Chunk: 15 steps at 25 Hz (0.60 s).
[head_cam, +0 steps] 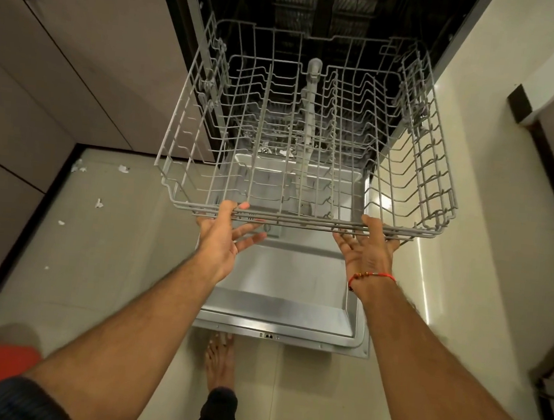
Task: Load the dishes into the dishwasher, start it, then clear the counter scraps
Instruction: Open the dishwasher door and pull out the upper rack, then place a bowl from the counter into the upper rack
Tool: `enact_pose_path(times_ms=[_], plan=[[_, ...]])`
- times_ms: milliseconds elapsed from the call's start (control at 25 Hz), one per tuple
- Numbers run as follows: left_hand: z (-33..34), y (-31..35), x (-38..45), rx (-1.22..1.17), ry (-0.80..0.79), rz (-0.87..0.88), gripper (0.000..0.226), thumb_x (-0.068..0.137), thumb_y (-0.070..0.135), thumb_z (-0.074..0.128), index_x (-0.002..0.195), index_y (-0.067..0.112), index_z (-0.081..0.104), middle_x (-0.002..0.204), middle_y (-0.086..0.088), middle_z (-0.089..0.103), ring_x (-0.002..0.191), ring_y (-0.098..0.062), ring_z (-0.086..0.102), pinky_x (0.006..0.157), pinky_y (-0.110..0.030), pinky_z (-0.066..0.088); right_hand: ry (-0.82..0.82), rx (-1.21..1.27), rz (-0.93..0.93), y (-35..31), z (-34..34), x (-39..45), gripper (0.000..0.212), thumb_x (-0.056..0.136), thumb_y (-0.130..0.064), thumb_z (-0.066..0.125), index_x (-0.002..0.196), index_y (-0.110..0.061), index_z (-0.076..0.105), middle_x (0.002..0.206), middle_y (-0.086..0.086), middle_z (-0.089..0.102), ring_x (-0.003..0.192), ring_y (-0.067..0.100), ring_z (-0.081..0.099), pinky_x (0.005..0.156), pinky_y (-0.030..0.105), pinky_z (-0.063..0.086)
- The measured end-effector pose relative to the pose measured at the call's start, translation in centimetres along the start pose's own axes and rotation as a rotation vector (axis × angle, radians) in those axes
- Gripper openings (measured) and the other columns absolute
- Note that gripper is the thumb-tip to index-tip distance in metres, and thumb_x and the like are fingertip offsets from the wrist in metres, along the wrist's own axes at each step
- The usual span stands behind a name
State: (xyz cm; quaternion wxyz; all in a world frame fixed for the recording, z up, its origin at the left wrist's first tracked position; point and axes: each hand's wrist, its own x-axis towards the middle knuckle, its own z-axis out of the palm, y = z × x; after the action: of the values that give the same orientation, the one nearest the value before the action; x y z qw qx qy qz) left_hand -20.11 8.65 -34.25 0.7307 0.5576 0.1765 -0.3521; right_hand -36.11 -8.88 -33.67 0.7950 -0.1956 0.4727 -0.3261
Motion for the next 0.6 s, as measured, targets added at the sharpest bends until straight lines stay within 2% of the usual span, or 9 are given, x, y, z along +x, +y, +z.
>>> enact_pose_path(times_ms=[120,200,320,440,520,600], plan=[[-0.1,-0.1,0.4,0.025,-0.028,-0.010,0.059,0.094,0.022,0.066,0.142,0.002,0.038,0.127,-0.016,0.066,0.092,-0.035,0.076,0.062,-0.043,0.062,0.003,-0.038,0.017,0.2,-0.1,0.4,0.085,0.088,-0.009,0.068,0.147,-0.035,0.012,0.139,0.024,0.046,0.108,0.039,0.062,0.096,0.054,0.052],[-0.1,0.1,0.4,0.016,-0.032,-0.031,0.062,0.094,0.028,0.069,0.143,0.011,0.034,0.131,-0.013,0.064,0.093,-0.035,0.076,0.066,-0.048,0.062,-0.009,-0.044,0.036,0.3,-0.4,0.3,0.093,0.088,-0.014,0.071,0.149,-0.041,0.007,0.144,0.018,0.042,0.116,0.039,0.058,0.098,0.052,0.051],[-0.6,1.3,-1.6,0.098,-0.006,-0.076,0.096,0.080,0.057,0.076,0.153,0.024,0.023,0.146,-0.009,0.047,0.102,-0.029,0.074,0.075,-0.052,0.063,-0.050,-0.074,0.092,-0.5,-0.8,-1.6,0.102,0.084,-0.030,0.077,0.152,-0.044,0.001,0.154,0.010,0.032,0.126,0.039,0.051,0.103,0.057,0.046],[-1.9,3.3,-5.5,0.313,0.065,-0.085,0.124,0.069,0.074,0.072,0.161,0.025,0.005,0.158,-0.002,0.032,0.122,-0.026,0.060,0.082,-0.049,0.063,0.077,-0.213,0.153,-1.3,-1.1,-5.2,0.087,0.087,-0.035,0.074,0.150,-0.039,0.014,0.153,0.012,0.031,0.122,0.037,0.051,0.100,0.055,0.049],[-3.1,4.8,-9.6,0.431,0.094,-0.027,0.122,0.077,0.074,0.067,0.160,0.027,-0.010,0.161,-0.003,0.028,0.132,-0.027,0.052,0.086,-0.045,0.062,0.138,-0.459,0.206,-1.8,-0.8,-9.4,0.061,0.093,-0.028,0.068,0.140,-0.031,0.030,0.147,0.015,0.039,0.119,0.039,0.054,0.096,0.052,0.052],[-4.2,7.1,-14.3,0.525,0.097,0.020,0.113,0.082,0.071,0.064,0.160,0.032,-0.006,0.164,-0.005,0.025,0.136,-0.030,0.048,0.082,-0.043,0.062,0.083,-0.610,0.217,-2.5,0.2,-13.7,0.038,0.096,-0.023,0.062,0.129,-0.019,0.042,0.139,0.017,0.048,0.114,0.039,0.059,0.094,0.050,0.054]])
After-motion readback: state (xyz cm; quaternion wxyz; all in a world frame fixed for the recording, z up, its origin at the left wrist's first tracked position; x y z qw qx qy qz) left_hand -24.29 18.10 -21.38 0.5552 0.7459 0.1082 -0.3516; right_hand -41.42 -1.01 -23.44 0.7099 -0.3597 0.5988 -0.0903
